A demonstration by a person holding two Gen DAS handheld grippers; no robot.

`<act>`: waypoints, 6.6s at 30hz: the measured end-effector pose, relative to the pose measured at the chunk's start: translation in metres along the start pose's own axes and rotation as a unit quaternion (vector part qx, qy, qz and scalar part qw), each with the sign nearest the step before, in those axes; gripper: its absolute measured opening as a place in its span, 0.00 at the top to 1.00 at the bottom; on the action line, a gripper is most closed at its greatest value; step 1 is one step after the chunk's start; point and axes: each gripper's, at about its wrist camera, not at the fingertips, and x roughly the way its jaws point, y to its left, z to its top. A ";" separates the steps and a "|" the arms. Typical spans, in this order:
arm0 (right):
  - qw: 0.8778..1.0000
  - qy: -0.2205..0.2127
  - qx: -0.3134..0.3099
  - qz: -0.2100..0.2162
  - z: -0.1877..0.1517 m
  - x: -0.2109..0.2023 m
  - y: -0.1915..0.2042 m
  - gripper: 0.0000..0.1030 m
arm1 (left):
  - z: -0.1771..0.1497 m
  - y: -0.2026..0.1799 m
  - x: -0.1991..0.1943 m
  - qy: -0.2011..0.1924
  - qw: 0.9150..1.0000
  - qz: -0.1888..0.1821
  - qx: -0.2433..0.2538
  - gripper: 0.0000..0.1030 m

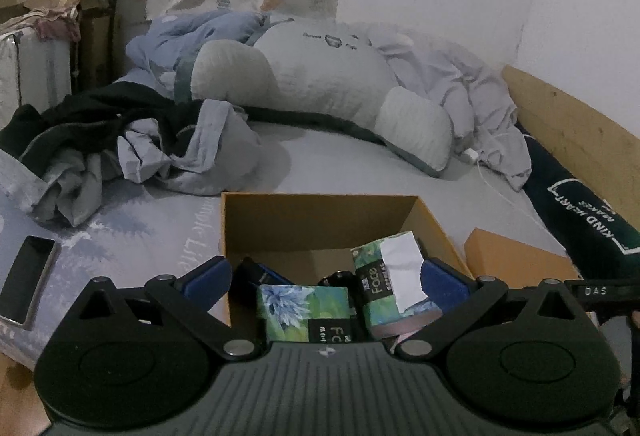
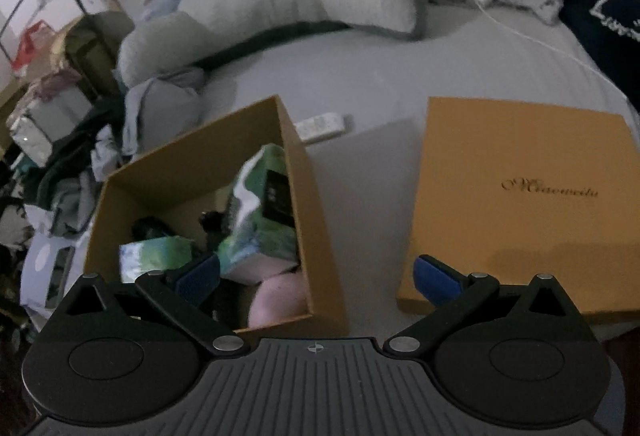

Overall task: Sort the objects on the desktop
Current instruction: 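Open the right gripper and withdraw it from the box, then move both tools toward the white remote on the bed, then close both grippers on the white remote side by side, then lift the white remote with both grippers and carry it over the cardboard box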

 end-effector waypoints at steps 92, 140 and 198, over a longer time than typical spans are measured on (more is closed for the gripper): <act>0.961 0.210 0.054 0.174 0.152 0.323 -0.113 0.50 | 0.071 -0.006 0.423 0.424 0.891 -0.075 -0.147 0.43; 0.987 0.065 0.021 0.148 0.202 0.150 -0.068 0.63 | 0.155 -0.053 0.298 0.305 0.934 -0.138 -0.121 0.51; 0.983 0.155 -0.072 0.063 0.034 0.125 0.049 0.44 | 0.008 0.012 0.185 0.252 0.956 -0.062 -0.134 0.42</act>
